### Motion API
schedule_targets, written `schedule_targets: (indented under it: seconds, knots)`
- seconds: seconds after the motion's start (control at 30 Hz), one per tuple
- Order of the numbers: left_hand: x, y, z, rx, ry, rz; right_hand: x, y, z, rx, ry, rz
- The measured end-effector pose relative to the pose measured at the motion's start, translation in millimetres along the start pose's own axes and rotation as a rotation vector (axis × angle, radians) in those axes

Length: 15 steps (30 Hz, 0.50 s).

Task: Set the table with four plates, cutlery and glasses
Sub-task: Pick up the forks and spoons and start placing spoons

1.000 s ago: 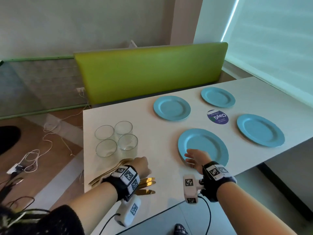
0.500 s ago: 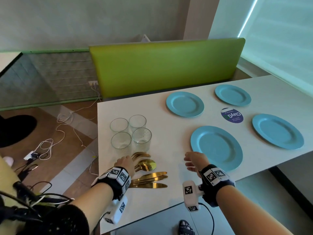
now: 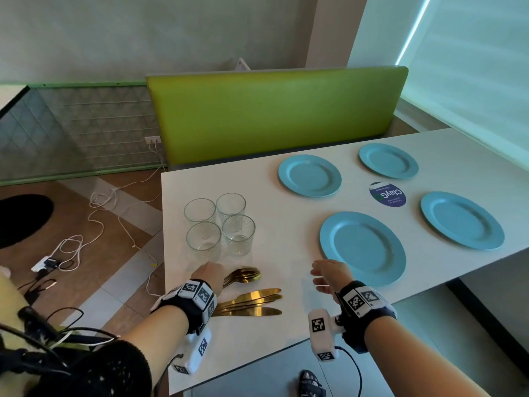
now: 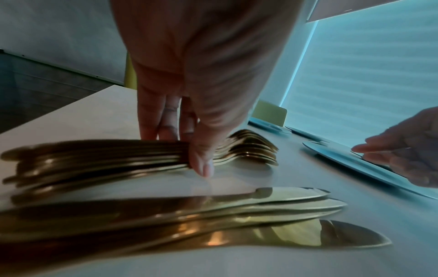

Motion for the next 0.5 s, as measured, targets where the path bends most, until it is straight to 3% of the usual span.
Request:
schedule_targets:
  seconds: [0.3,0.5]
  knots:
    - [-1.2,-2.2,-3.6,-0.058,-0.015,-0.03,-5.9,-5.7,3.8,-0.053,0.006,0.018]
    - [-6.1,-30.0,30.0,-0.223,-0.116,-0.124,-16.0,0.8,7.1,-0.191,0.029,0.095]
Point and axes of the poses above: each hand's wrist, its own x-axis towards the middle knuckle, its own z-axis out of the back of the hand, y = z × x, the point moved 7 cm from there along x, towards the middle knuckle
